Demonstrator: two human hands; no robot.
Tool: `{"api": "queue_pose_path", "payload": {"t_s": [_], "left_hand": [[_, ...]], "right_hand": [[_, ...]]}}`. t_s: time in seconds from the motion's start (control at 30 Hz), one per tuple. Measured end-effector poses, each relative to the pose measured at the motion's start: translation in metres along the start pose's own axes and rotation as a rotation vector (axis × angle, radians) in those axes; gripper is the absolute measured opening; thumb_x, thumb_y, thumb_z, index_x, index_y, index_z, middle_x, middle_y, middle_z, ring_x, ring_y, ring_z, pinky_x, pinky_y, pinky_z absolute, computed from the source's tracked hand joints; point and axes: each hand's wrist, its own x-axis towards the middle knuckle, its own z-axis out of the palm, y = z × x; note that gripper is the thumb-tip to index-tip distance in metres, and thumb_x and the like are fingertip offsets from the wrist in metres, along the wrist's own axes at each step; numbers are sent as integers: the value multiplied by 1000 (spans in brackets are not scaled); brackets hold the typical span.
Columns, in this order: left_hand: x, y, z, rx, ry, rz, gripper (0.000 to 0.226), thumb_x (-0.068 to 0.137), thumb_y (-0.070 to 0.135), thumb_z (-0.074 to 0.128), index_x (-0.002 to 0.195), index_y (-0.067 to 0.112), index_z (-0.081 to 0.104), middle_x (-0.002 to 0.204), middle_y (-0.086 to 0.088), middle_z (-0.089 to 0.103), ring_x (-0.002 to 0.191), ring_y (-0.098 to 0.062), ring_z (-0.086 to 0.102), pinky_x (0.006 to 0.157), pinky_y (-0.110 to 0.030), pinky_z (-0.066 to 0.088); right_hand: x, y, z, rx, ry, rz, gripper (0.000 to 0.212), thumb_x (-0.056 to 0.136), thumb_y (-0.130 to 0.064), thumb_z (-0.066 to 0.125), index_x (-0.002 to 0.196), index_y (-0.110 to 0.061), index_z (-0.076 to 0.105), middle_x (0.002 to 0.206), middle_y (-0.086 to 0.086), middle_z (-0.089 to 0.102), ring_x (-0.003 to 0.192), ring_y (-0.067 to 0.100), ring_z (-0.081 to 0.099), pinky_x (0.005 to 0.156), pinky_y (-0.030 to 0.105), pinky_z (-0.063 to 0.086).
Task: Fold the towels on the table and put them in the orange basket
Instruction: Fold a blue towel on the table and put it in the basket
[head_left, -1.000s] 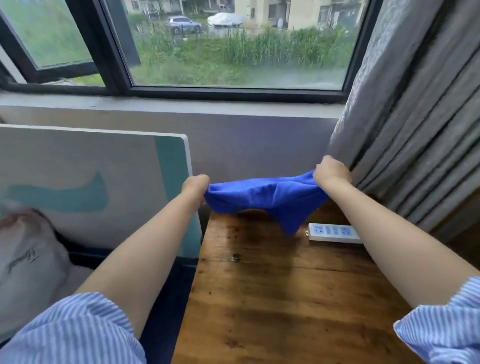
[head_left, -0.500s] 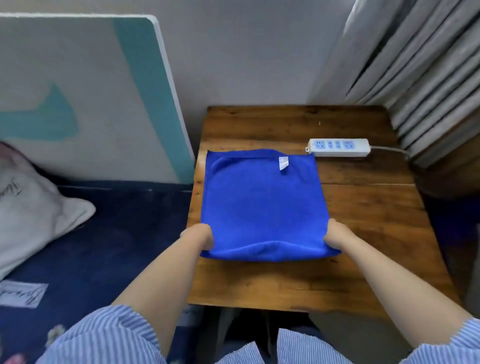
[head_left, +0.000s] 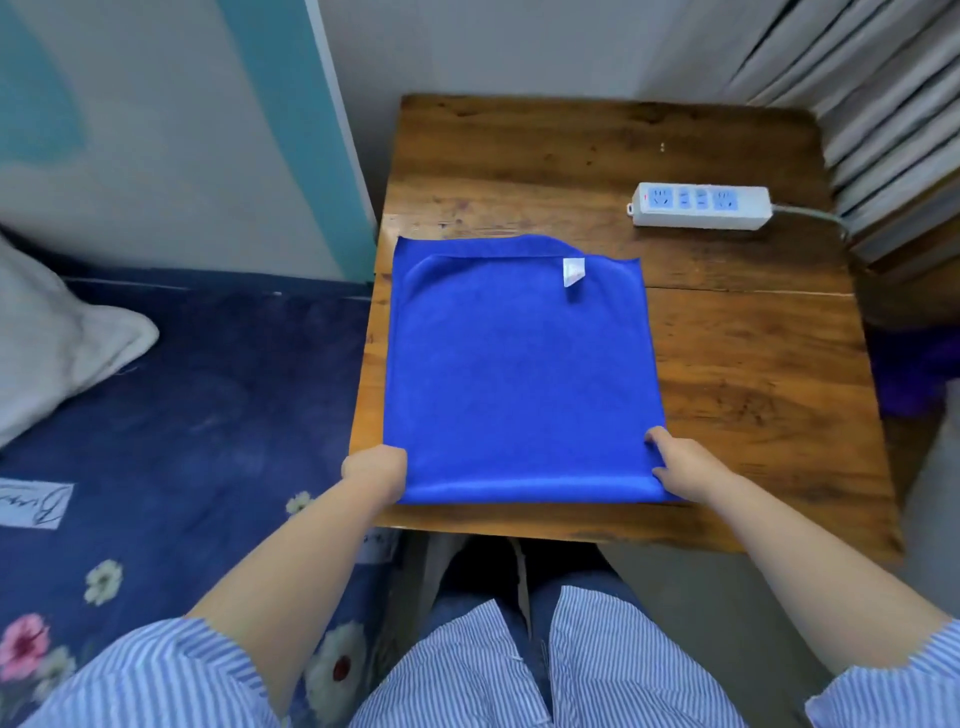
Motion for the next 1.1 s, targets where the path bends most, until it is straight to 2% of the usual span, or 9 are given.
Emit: {"api": "queue_pose_path", "payload": {"t_s": [0.13,0.2,0.3,0.4,0.5,0.67,0.8,0.9,1.1], "left_hand": [[-3,6,-5,158,-137,64,30,89,6,43,117,9,53,122,-3,54,107,-24,57,82,-29,47],[1,10,-15,214,-175,84,29,91,8,38,115,11,53,116,-2,54,97,-22,56,78,-28,45],[11,18,-42,182,-61,89,19,90,7,35,81,15,50,73,3,40,73,-18,47,64,-24,38],[25,28,-78,48,147,76,20,90,6,37,71,12,37,65,3,32,66,-17,41,46,-23,27],[38,32,-110,-84,288,70,25,90,5,37,66,11,31,68,2,34,66,-18,38,45,-25,23],[60,32,-164,-216,444,30,18,89,3,38,103,4,48,108,-10,51,98,-26,46,61,-31,33],[94,26,-192,-273,491,12,30,89,0,36,116,6,48,123,-9,50,114,-27,44,78,-35,40],[114,20,-198,-184,437,54,37,90,4,39,127,10,43,131,-6,49,123,-25,39,90,-35,40],[125,-3,-204,-38,368,176,13,90,22,46,80,14,48,86,-3,54,103,-23,43,72,-31,36]], "right_hand": [[-3,-9,1,-127,-145,-1,31,87,-9,47,117,-7,39,114,16,52,71,28,58,58,30,45],[0,-11,-9,-165,-201,19,29,88,-15,47,116,-9,44,104,10,52,54,22,56,51,26,43],[15,-15,-35,-249,-136,-26,28,93,-25,43,114,-10,55,111,10,62,91,27,65,76,30,49],[37,-23,-64,-96,132,-31,27,94,-20,41,110,-8,58,115,13,61,105,30,56,81,34,46],[60,-35,-91,2,315,-74,27,93,-12,39,110,-4,57,115,16,59,105,33,54,83,39,46],[102,-49,-128,38,466,-125,32,87,-1,40,117,-3,50,124,15,52,116,33,46,87,40,42],[136,-50,-146,-11,407,-121,51,86,0,43,134,-15,36,135,6,44,127,25,36,100,39,33],[150,-47,-152,-36,355,-125,39,83,-2,42,120,-13,49,119,8,55,115,27,43,92,35,35],[161,-47,-165,-65,234,-143,24,81,-13,50,104,-14,54,110,7,48,111,25,39,85,31,33]]}}
